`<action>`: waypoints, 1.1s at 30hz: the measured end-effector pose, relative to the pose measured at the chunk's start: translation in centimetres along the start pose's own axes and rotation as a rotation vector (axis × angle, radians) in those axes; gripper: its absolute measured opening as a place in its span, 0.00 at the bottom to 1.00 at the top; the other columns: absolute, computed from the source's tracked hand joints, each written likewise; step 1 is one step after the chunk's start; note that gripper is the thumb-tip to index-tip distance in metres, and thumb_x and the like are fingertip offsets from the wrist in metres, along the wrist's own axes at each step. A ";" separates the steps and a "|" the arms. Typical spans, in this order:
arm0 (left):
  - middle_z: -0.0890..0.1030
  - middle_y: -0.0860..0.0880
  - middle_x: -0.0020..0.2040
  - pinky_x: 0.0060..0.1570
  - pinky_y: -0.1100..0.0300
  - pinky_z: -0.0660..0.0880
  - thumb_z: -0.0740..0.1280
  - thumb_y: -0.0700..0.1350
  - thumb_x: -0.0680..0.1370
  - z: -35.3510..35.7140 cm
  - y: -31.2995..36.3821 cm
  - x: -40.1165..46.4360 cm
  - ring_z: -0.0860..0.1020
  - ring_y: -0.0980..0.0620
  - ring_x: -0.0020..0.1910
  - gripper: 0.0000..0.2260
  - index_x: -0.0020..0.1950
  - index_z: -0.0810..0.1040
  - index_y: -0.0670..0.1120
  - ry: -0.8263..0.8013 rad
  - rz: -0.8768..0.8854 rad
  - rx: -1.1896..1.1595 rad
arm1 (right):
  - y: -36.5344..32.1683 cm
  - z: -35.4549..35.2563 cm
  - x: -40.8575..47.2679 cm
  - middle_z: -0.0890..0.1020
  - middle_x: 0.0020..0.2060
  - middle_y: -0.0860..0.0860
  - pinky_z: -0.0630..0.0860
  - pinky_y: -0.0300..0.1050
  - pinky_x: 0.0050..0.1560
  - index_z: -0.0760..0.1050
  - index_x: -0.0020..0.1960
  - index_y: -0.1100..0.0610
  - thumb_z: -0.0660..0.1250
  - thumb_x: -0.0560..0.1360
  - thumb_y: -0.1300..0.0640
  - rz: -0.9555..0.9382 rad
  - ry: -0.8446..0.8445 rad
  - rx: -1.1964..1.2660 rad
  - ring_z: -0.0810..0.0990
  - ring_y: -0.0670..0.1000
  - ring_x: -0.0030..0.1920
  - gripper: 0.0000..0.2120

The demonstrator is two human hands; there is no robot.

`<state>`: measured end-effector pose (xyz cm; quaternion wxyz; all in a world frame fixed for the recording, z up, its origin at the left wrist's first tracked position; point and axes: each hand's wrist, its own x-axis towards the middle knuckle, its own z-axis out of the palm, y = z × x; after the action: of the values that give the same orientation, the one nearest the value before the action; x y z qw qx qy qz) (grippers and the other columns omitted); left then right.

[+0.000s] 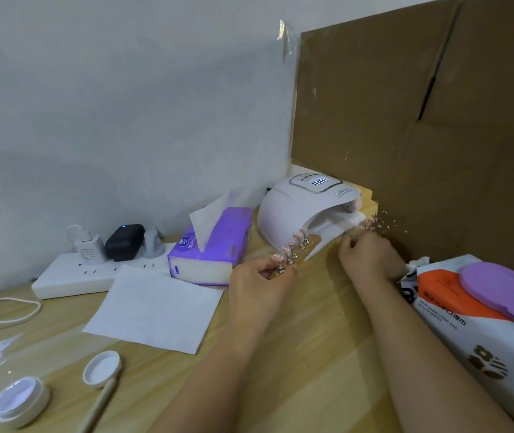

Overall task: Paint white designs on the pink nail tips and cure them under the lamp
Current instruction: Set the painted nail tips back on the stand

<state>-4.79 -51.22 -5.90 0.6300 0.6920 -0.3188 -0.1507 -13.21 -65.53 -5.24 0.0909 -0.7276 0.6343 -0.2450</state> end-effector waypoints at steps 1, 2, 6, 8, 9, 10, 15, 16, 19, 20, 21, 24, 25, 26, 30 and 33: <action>0.79 0.46 0.34 0.42 0.42 0.79 0.73 0.43 0.69 0.0 0.0 0.0 0.75 0.53 0.35 0.15 0.27 0.76 0.58 0.000 0.004 -0.001 | 0.0 0.0 0.0 0.78 0.42 0.57 0.58 0.37 0.31 0.77 0.51 0.59 0.55 0.79 0.54 -0.017 -0.005 -0.003 0.70 0.54 0.38 0.14; 0.79 0.47 0.33 0.41 0.42 0.79 0.73 0.42 0.69 0.0 0.0 0.0 0.75 0.54 0.35 0.15 0.26 0.76 0.59 0.000 0.010 -0.001 | -0.1 0.0 -0.1 0.79 0.44 0.57 0.60 0.38 0.34 0.77 0.53 0.57 0.55 0.79 0.54 -0.040 -0.011 0.000 0.73 0.55 0.40 0.14; 0.77 0.56 0.26 0.40 0.45 0.79 0.73 0.42 0.69 0.2 0.0 0.0 0.73 0.58 0.30 0.17 0.25 0.75 0.60 -0.008 0.053 0.032 | -0.1 -0.2 -0.6 0.80 0.42 0.57 0.61 0.38 0.32 0.78 0.46 0.57 0.57 0.78 0.55 -0.158 -0.011 0.168 0.73 0.57 0.40 0.12; 0.77 0.55 0.27 0.39 0.45 0.79 0.72 0.42 0.69 0.2 0.0 0.0 0.73 0.58 0.31 0.16 0.27 0.75 0.60 -0.014 0.075 0.045 | -0.3 -0.4 -0.8 0.78 0.34 0.56 0.61 0.38 0.29 0.79 0.40 0.61 0.60 0.76 0.57 -0.208 -0.033 0.394 0.72 0.55 0.35 0.13; 0.78 0.52 0.29 0.39 0.44 0.79 0.72 0.41 0.70 0.3 0.1 0.0 0.74 0.57 0.32 0.16 0.28 0.75 0.59 -0.006 0.078 0.047 | -0.5 -0.4 -0.8 0.77 0.30 0.55 0.61 0.38 0.28 0.79 0.38 0.63 0.61 0.75 0.58 -0.195 -0.085 0.520 0.72 0.54 0.33 0.13; 0.79 0.48 0.31 0.40 0.43 0.79 0.72 0.42 0.70 0.3 0.2 0.0 0.75 0.54 0.34 0.14 0.29 0.76 0.59 0.007 0.080 0.049 | -0.5 -0.6 -0.8 0.76 0.26 0.54 0.62 0.38 0.27 0.79 0.36 0.63 0.61 0.75 0.57 -0.147 -0.170 0.640 0.72 0.51 0.29 0.14; 0.82 0.44 0.37 0.41 0.44 0.79 0.72 0.41 0.70 1.0 0.5 0.2 0.79 0.45 0.38 0.04 0.36 0.81 0.48 0.033 0.070 0.057 | -0.9 -1.0 -1.1 0.78 0.19 0.49 0.58 0.31 0.17 0.75 0.37 0.60 0.63 0.77 0.54 0.078 -0.610 0.997 0.67 0.44 0.15 0.12; 0.81 0.45 0.36 0.41 0.45 0.79 0.72 0.41 0.70 1.2 0.6 0.3 0.78 0.47 0.36 0.05 0.35 0.80 0.49 0.025 0.058 0.059 | -0.9 -0.9 -1.1 0.78 0.20 0.49 0.58 0.30 0.17 0.75 0.37 0.59 0.64 0.77 0.55 0.092 -0.627 1.022 0.67 0.43 0.15 0.12; 0.77 0.46 0.35 0.35 0.56 0.80 0.73 0.41 0.71 1.9 0.8 0.3 0.74 0.53 0.35 0.02 0.40 0.81 0.46 -0.100 -0.015 0.028 | -1.0 -0.7 -0.9 0.77 0.19 0.48 0.61 0.30 0.17 0.74 0.36 0.59 0.65 0.76 0.57 0.161 -0.580 1.106 0.67 0.42 0.15 0.10; 0.77 0.47 0.34 0.32 0.62 0.79 0.72 0.41 0.71 2.0 0.8 0.4 0.74 0.54 0.35 0.02 0.42 0.81 0.44 -0.160 -0.050 0.002 | -0.9 -0.7 -0.8 0.77 0.20 0.48 0.62 0.30 0.17 0.74 0.37 0.59 0.66 0.75 0.57 0.188 -0.558 1.133 0.68 0.41 0.15 0.09; 0.76 0.49 0.34 0.32 0.65 0.77 0.72 0.41 0.72 2.0 0.8 0.4 0.74 0.56 0.34 0.03 0.44 0.80 0.43 -0.212 -0.087 -0.028 | -0.9 -0.7 -0.7 0.77 0.22 0.49 0.63 0.30 0.18 0.74 0.38 0.59 0.66 0.75 0.58 0.210 -0.540 1.154 0.68 0.41 0.15 0.08; 0.78 0.49 0.39 0.37 0.69 0.76 0.65 0.38 0.76 1.4 1.1 1.0 0.76 0.58 0.38 0.05 0.50 0.79 0.41 -0.312 -0.249 -0.185 | -0.8 -0.5 -0.4 0.74 0.28 0.52 0.64 0.31 0.18 0.73 0.38 0.59 0.65 0.76 0.58 0.254 -0.498 1.201 0.68 0.41 0.16 0.09; 0.79 0.48 0.41 0.38 0.69 0.76 0.63 0.37 0.78 1.1 1.2 1.2 0.77 0.56 0.40 0.06 0.51 0.78 0.40 -0.343 -0.308 -0.236 | -0.8 -0.5 -0.4 0.74 0.28 0.52 0.64 0.31 0.18 0.72 0.36 0.59 0.64 0.77 0.59 0.266 -0.487 1.217 0.68 0.41 0.16 0.10; 0.79 0.47 0.43 0.37 0.69 0.77 0.61 0.37 0.79 0.9 1.4 1.4 0.78 0.55 0.41 0.06 0.52 0.77 0.39 -0.376 -0.356 -0.251 | -0.8 -0.5 -0.3 0.73 0.27 0.51 0.65 0.31 0.17 0.72 0.35 0.59 0.65 0.77 0.58 0.275 -0.482 1.228 0.68 0.40 0.16 0.11; 0.79 0.46 0.38 0.31 0.69 0.77 0.65 0.35 0.77 1.6 2.4 1.9 0.79 0.59 0.28 0.03 0.44 0.76 0.41 -0.458 -0.484 -0.222 | -0.9 -0.5 -0.2 0.72 0.22 0.49 0.68 0.32 0.19 0.73 0.33 0.59 0.67 0.75 0.59 0.289 -0.469 1.227 0.68 0.41 0.17 0.13; 0.78 0.45 0.38 0.29 0.70 0.76 0.65 0.33 0.75 3.1 2.5 2.8 0.78 0.58 0.24 0.03 0.44 0.75 0.40 -0.425 -0.531 -0.242 | -0.9 -0.5 -0.3 0.74 0.26 0.51 0.70 0.34 0.22 0.72 0.34 0.58 0.62 0.77 0.61 0.318 -0.395 1.206 0.70 0.45 0.24 0.13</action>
<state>-5.25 -55.41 -3.46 0.5659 0.6242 -0.2318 -0.4862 -12.66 -65.01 -4.42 0.6329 -0.4775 0.4568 -0.4034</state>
